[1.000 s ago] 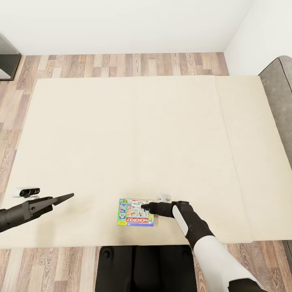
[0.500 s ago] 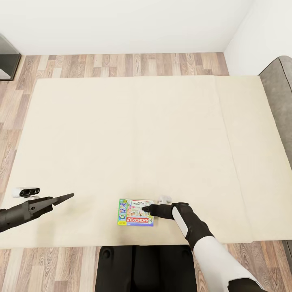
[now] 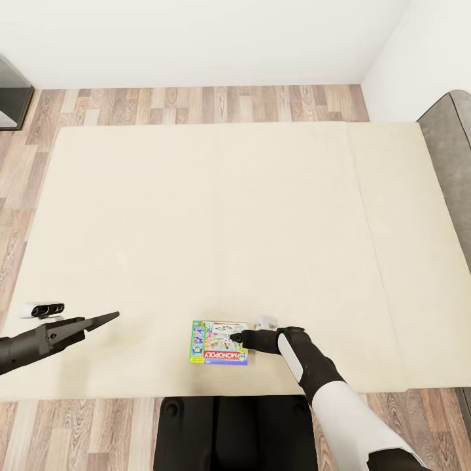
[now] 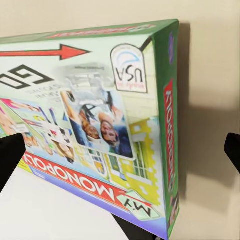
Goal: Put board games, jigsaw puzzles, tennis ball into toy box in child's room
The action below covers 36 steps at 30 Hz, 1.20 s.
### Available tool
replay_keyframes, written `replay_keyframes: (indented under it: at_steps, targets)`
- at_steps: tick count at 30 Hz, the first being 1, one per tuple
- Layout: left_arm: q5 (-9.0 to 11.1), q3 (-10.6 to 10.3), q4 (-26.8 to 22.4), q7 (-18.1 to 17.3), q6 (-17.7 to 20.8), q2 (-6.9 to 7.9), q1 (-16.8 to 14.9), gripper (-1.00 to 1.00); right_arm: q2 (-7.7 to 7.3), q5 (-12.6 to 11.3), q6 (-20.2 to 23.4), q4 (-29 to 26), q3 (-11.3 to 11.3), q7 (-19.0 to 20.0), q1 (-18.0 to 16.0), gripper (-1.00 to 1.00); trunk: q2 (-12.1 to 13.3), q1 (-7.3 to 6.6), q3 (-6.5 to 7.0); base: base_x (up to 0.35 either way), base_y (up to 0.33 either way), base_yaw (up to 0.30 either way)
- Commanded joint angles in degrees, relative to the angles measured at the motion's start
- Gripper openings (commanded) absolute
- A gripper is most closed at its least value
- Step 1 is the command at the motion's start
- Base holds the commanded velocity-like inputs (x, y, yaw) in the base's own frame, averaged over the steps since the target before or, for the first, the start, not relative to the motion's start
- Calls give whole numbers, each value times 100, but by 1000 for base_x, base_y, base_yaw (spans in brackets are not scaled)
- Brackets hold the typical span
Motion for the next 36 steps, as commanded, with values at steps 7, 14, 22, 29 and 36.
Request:
replay_keyframes:
  at_steps: [7,14,22,29,36]
  targets:
    - [-2,0,-1,-21,61,2,-1,100,0,-25,30,-6,1,-7,-1,100,-9,3,-6,0,58,0]
    - [-2,-1,-1,-21,62,2,-1,100,0,-18,30,-6,1,-7,-1,100,-9,3,-6,0,87,0]
    - [-2,-1,-1,-21,58,2,-1,100,0,-17,30,-6,1,-7,-1,100,-9,3,-6,0,128,0]
    - [-2,1,-1,-21,59,2,-1,100,0,-17,30,-6,1,-7,-1,100,-9,3,-6,0,36,0]
    - [-2,-1,-1,-21,58,2,-1,100,0,-17,30,-6,-2,-7,-1,100,-9,3,-6,0,4,0]
